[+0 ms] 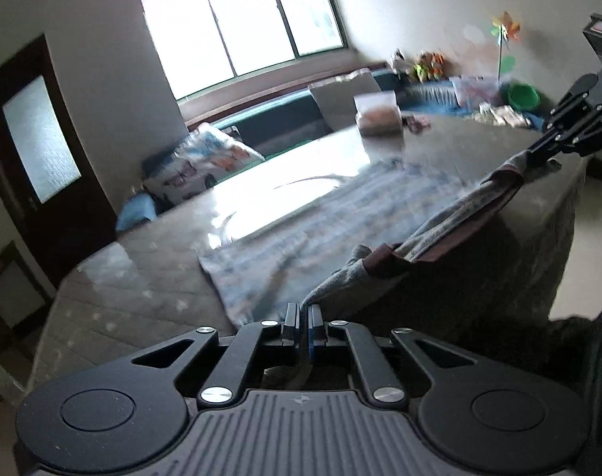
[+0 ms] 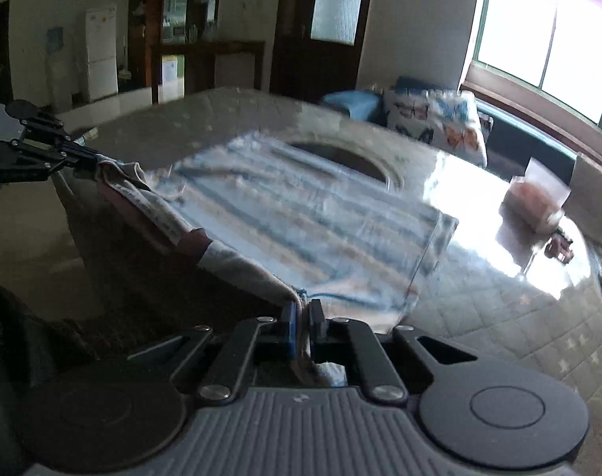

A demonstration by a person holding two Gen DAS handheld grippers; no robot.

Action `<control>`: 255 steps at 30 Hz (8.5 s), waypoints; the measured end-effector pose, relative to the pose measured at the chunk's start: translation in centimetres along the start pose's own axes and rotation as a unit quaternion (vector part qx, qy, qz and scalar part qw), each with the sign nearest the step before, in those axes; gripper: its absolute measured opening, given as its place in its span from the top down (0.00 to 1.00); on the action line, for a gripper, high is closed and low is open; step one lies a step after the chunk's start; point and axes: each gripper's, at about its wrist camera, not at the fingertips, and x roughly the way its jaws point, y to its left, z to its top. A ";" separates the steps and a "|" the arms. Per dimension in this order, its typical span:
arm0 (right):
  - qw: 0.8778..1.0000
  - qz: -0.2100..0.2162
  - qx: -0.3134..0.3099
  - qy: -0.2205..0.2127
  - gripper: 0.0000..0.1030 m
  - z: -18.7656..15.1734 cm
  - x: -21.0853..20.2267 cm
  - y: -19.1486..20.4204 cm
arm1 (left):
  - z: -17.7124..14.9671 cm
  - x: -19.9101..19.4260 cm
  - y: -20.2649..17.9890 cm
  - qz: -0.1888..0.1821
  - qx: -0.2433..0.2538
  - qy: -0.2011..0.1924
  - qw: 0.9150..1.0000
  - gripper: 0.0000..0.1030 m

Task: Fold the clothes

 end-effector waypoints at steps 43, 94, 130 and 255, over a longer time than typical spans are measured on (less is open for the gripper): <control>0.984 -0.067 0.165 -0.001 0.78 11.4 24.9 -16.7 | 8.2 28.3 15.4 0.048 -0.154 0.109 0.981 0.74; 0.991 -0.032 0.122 0.032 0.59 5.1 21.2 -10.0 | 2.9 22.4 8.5 0.021 -0.155 0.114 0.981 0.66; 0.969 -0.081 0.228 0.053 0.91 -2.7 11.5 -10.7 | -2.1 12.0 5.3 -0.048 -0.260 0.147 0.953 0.90; 0.984 0.171 -0.038 -0.020 0.91 9.8 16.7 11.9 | -2.6 15.9 10.1 -0.103 -0.505 0.123 0.848 0.75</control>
